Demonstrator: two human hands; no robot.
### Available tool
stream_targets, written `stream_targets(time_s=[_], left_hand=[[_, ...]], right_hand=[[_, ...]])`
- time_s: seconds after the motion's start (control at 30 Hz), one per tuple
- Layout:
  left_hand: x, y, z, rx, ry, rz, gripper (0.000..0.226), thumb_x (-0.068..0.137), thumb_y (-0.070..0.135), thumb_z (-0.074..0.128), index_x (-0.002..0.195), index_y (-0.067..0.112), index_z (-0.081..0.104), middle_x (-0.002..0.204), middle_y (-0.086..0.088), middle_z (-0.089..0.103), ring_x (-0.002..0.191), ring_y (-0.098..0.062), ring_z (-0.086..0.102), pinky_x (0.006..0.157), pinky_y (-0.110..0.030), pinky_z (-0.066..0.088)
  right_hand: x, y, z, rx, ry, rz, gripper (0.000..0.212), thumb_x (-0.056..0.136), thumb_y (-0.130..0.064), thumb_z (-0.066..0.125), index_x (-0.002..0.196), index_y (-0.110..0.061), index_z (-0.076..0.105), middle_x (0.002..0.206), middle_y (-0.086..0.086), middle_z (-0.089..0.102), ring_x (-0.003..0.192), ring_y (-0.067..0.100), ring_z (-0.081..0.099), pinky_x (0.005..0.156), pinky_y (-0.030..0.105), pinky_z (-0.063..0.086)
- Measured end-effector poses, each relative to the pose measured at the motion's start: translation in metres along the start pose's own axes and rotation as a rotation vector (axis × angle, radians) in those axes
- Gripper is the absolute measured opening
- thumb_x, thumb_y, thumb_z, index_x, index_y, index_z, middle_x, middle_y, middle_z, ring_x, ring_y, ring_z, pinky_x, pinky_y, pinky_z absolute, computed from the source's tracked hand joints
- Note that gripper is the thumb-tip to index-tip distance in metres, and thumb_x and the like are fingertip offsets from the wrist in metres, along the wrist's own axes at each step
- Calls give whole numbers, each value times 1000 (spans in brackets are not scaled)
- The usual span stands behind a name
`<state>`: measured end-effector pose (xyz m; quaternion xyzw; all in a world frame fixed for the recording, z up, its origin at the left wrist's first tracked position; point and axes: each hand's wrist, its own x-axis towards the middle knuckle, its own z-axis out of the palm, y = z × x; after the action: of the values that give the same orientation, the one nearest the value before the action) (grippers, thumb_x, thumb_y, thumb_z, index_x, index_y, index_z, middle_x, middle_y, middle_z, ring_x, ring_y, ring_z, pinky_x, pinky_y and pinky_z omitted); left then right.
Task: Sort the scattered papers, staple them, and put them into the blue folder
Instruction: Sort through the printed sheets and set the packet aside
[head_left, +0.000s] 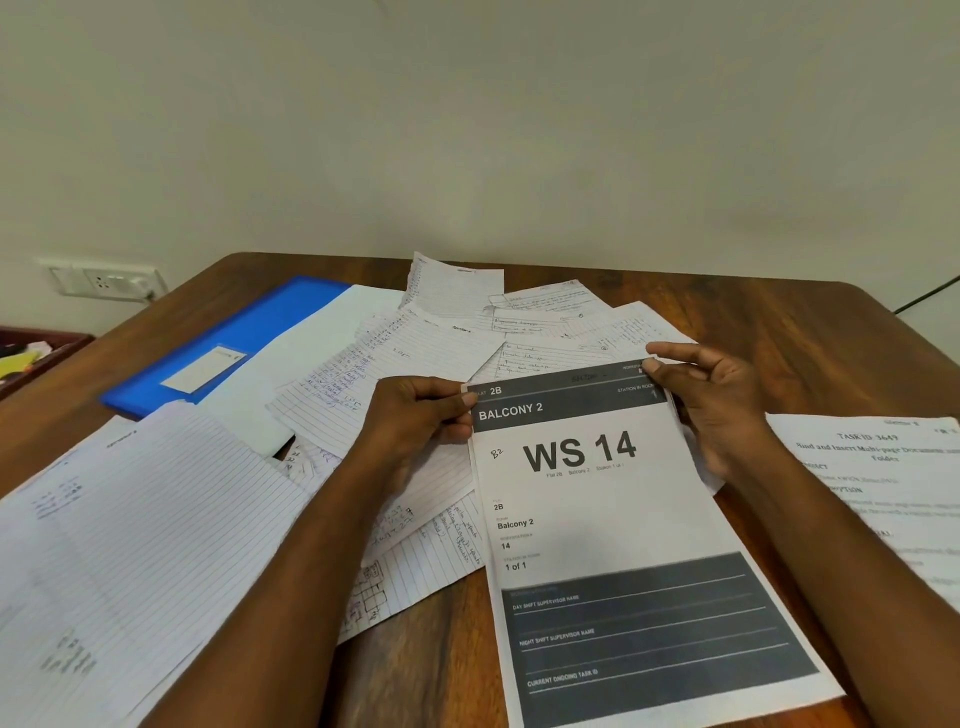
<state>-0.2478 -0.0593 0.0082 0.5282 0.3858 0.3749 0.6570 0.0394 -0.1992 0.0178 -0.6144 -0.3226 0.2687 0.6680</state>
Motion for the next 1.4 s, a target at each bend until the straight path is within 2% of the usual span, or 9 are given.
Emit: stream_targets(time_s=[0.1,0.3,0.47,0.63,0.83,0.93,1.1,1.23,1.4], left_hand=[[1,0,1,1,2,-3,11,86,-4,79,96,-8,77,74,-20,72,59,-22,68,60,-28,62],[0,-3,3,45,-9,-5,15,83,0,84,92,-9,76,71,-17,70,54,-19,64,57,-25,60],[2,-4,3,39,4,-2,8,86,-1,81,90,-6,76,68,-15,69,54,-19,62,57,-24,60],[1,-4,3,46,-1,5,4,87,-2,80,88,-5,77,68,-15,69,54,-19,62,57,-23,60],[1,-4,3,71,11,9,6,88,-2,78,83,1,77,67,-13,69,54,-18,61,57,-24,59],[1,-4,2,92,13,18,6,90,-2,77,84,1,78,66,-12,68,54,-17,60,58,-25,57],[0,-6,5,157,39,48,5,95,-3,72,97,-7,75,68,-16,67,56,-19,58,56,-26,55],[0,-6,6,269,53,62,6,99,6,71,99,0,74,69,-17,72,60,-24,63,58,-32,53],[0,-7,8,293,60,71,7,98,9,74,96,3,71,68,-15,73,57,-19,66,52,-27,53]], right_hand=[[1,-1,-1,88,33,46,32,80,-20,85,110,-12,77,114,5,79,102,31,77,93,55,60],[2,2,4,108,41,63,34,76,-19,89,107,-10,79,112,9,79,100,34,77,92,59,59],[-1,1,3,3,40,9,35,78,-15,87,112,-12,77,104,4,81,95,24,78,89,52,62],[-1,2,-1,-6,35,6,31,76,-13,88,105,-10,78,107,2,80,97,23,78,87,53,63],[-1,2,0,-38,43,-44,24,79,-12,87,101,-8,78,105,1,80,97,22,78,87,48,64],[0,3,0,-38,46,-53,24,78,-13,88,100,-7,78,104,3,80,96,24,78,88,49,63],[-1,4,1,-41,50,-83,26,77,-12,88,101,-7,78,105,6,80,97,27,78,89,52,63],[0,6,1,-62,54,-83,24,78,-14,88,100,-11,78,107,4,80,98,26,78,88,52,63],[1,6,1,-61,76,-95,20,77,-13,88,91,-11,74,102,5,80,94,24,78,83,44,65]])
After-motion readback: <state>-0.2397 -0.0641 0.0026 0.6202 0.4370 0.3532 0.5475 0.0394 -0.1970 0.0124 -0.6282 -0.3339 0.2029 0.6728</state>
